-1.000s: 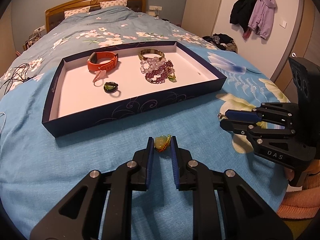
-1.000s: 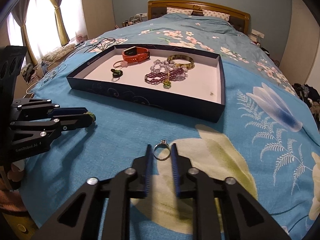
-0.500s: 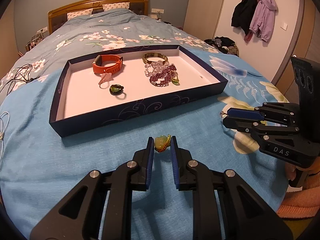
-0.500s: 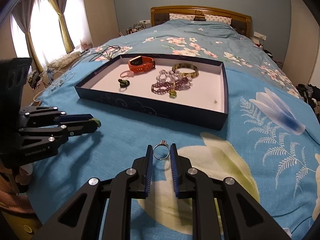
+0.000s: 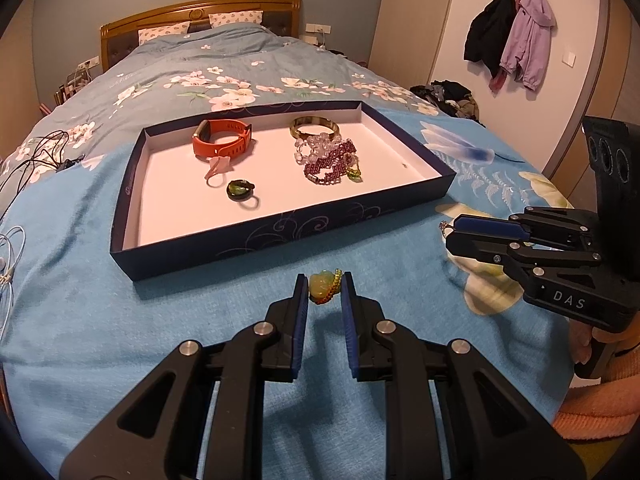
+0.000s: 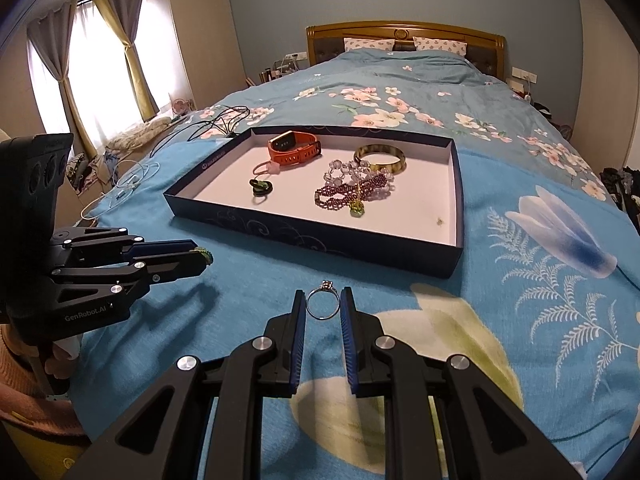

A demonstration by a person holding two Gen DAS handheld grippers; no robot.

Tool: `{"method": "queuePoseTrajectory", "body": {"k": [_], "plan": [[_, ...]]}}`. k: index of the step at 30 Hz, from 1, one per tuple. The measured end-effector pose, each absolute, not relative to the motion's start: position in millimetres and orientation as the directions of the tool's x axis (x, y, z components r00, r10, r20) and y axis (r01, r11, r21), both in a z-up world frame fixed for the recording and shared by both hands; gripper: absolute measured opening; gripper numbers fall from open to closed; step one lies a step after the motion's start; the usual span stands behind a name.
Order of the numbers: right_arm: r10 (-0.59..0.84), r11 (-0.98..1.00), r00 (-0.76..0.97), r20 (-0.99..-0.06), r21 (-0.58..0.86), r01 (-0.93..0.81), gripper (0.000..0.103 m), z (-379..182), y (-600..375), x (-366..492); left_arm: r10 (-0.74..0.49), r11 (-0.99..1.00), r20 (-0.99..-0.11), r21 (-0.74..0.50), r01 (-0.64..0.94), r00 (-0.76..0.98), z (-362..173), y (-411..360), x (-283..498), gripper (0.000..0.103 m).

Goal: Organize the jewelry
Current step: 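Carry the yellow-stone ring with the left gripper to the box while the right gripper carries the silver ring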

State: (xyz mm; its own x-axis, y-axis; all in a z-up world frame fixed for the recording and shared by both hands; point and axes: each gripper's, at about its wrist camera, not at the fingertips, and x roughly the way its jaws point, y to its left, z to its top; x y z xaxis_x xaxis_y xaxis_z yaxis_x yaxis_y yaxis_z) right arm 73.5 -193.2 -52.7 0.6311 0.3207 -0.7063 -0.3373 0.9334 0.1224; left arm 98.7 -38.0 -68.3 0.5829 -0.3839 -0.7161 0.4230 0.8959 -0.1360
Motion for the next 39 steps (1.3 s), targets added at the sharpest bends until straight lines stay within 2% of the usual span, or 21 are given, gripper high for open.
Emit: {"method": "queuePoseTrajectory", "body": {"k": [39], "plan": [[0.374, 0.917, 0.669, -0.643, 0.148, -0.37, 0.015, -30, -188, 101, -0.362, 0.916, -0.645, -0.111, 0.387, 0.673, -35, -26, 113, 0.017]]}}
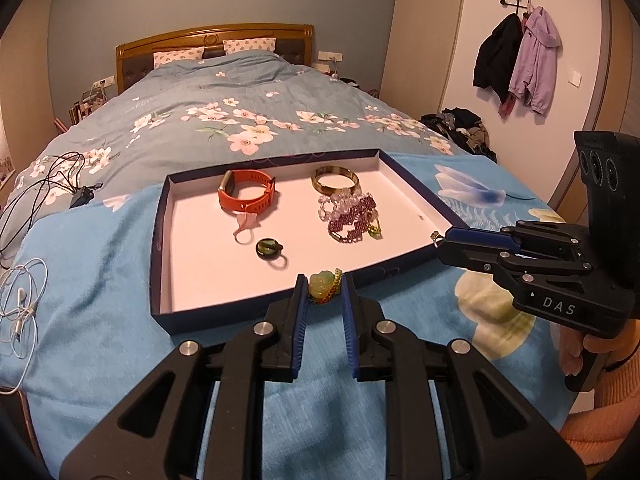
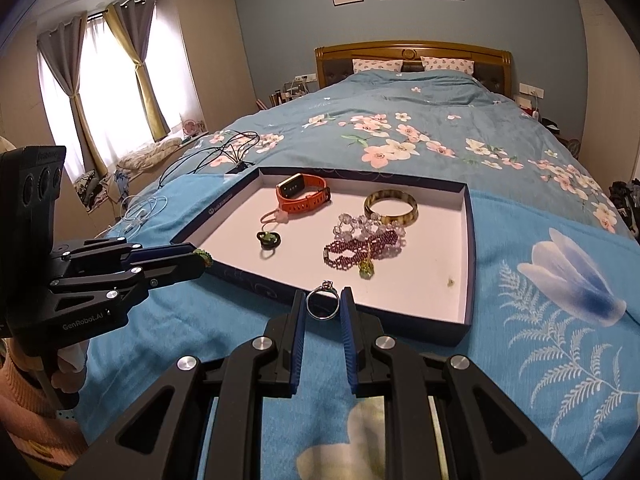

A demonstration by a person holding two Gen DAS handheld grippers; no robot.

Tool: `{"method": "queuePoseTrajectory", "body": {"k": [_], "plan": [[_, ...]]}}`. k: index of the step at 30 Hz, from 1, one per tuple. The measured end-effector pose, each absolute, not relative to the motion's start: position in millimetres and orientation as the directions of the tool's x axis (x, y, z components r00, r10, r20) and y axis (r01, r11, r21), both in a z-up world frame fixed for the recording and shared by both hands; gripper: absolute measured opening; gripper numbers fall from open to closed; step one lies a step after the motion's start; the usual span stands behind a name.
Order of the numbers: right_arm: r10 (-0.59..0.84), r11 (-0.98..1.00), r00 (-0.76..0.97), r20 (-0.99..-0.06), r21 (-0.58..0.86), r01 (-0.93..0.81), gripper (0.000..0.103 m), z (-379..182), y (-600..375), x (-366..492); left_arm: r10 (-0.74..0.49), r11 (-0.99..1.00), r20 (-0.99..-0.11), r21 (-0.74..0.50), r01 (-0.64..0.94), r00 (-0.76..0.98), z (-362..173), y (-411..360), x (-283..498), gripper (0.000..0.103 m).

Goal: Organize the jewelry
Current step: 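Carry the yellow-stone ring with the left gripper to the box while the right gripper carries the silver ring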

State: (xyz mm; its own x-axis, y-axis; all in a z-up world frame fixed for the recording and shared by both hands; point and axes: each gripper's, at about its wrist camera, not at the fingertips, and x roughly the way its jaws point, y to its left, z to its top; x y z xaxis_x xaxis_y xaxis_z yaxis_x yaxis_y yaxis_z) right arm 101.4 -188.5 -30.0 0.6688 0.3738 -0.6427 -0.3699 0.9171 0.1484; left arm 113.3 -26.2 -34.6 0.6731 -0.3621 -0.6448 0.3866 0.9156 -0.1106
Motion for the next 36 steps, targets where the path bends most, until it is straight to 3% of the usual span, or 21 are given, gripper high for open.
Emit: {"method": "queuePoseTrajectory", "body": {"k": [36], "plan": [[0.375, 0.915, 0.683, -0.627, 0.133, -0.381, 0.015, -22, -182, 124, -0.332, 0.928, -0.62, -0.08, 0.363, 0.711, -22, -26, 139, 0.017]]}}
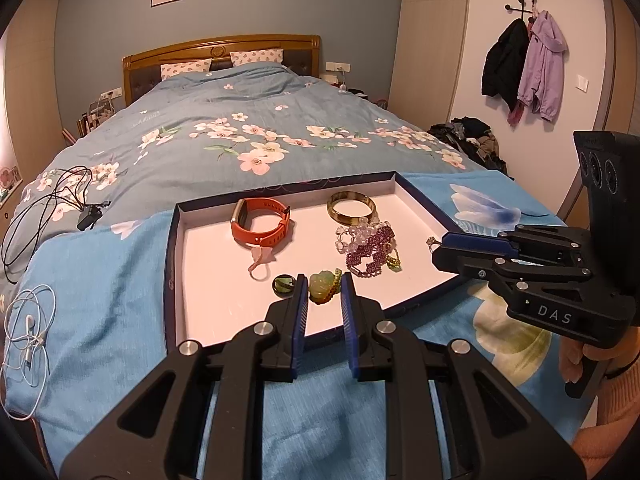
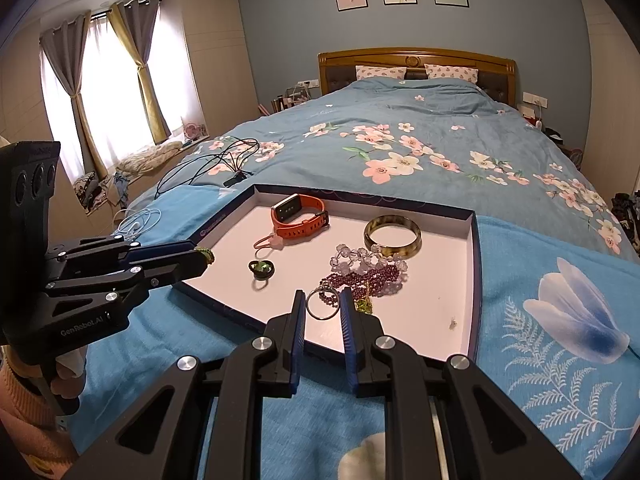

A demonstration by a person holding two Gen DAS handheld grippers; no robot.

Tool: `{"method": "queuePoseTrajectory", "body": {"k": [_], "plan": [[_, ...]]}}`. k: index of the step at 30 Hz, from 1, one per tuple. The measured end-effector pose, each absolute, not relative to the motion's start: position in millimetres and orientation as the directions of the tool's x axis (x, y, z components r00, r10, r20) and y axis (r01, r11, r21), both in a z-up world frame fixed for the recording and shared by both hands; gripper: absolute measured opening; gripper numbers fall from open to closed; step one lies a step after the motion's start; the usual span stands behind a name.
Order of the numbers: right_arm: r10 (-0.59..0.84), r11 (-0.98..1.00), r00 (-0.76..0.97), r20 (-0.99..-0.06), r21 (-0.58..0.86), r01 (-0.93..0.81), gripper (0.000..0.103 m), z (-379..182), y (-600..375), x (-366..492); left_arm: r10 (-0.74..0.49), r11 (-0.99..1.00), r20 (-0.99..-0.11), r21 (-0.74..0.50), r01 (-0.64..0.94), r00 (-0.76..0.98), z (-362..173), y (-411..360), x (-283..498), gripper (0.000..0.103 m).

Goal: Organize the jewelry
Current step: 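Carry the yellow-stone ring with the left gripper to the box while the right gripper carries the silver ring, then lower the yellow-stone ring into the box with the left gripper while the right gripper lowers the silver ring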

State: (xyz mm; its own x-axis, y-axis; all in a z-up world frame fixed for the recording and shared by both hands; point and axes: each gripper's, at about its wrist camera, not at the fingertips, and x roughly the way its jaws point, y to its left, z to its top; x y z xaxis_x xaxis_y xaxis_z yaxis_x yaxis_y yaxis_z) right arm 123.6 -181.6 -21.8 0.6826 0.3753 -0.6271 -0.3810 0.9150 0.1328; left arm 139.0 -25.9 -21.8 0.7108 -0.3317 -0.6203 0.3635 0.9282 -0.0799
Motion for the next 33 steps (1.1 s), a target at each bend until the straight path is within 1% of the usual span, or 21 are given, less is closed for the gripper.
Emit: {"method": "queuePoseTrajectory", "body": {"k": [33], "plan": [[0.376, 0.916, 0.682, -0.627, 0.142, -0.374, 0.015, -21, -181, 139, -0.302, 0.939, -0.616, -0.061, 0.338, 0.728, -21, -26, 157, 0.017]]}}
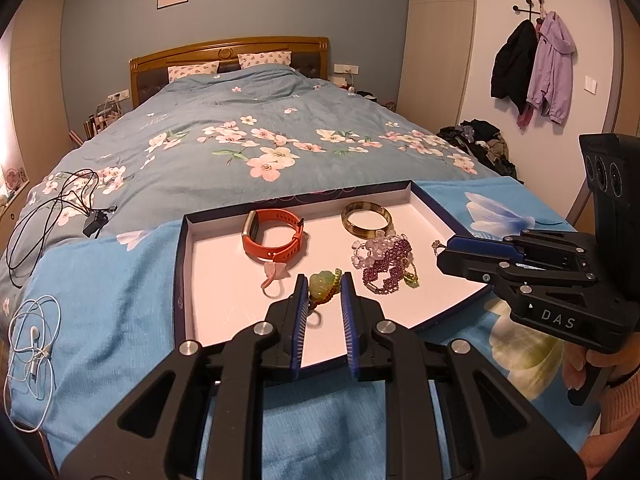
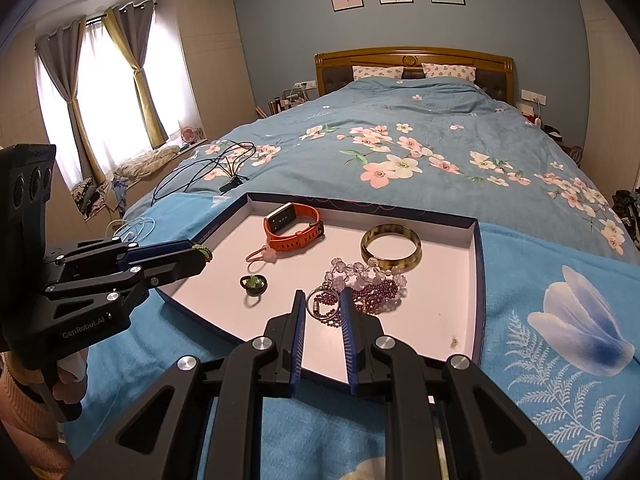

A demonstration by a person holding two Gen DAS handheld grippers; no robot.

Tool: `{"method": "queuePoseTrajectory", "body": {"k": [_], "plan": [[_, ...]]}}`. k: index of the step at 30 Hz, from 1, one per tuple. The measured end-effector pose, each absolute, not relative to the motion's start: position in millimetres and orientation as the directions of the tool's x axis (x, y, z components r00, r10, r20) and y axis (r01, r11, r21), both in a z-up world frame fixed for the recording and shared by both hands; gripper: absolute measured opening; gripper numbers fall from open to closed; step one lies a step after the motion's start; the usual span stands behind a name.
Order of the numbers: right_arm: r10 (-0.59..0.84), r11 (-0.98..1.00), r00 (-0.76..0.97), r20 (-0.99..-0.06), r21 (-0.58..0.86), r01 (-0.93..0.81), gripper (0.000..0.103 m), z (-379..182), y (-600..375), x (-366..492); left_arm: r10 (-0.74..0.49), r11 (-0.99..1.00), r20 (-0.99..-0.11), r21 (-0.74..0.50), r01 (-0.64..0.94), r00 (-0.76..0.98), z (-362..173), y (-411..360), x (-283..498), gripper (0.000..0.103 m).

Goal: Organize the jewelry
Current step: 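Lower the yellow-stone ring into the box with the left gripper while the right gripper lowers the silver ring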

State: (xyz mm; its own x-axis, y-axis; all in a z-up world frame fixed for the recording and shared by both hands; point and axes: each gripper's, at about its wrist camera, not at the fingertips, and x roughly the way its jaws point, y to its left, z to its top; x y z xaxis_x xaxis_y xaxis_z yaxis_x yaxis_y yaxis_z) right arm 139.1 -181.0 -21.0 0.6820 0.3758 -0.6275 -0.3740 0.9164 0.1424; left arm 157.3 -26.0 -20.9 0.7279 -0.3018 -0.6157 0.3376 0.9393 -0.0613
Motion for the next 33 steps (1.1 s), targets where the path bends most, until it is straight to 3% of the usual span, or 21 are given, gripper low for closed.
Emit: {"method": "queuePoseTrajectory", "body": {"k": [33], "plan": [[0.365, 0.924, 0.673, -0.643, 0.159, -0.348, 0.016, -34, -179, 164, -0.281, 0.947, -0.627, -0.058, 0.316, 0.727, -29, -26, 176, 0.017]]}}
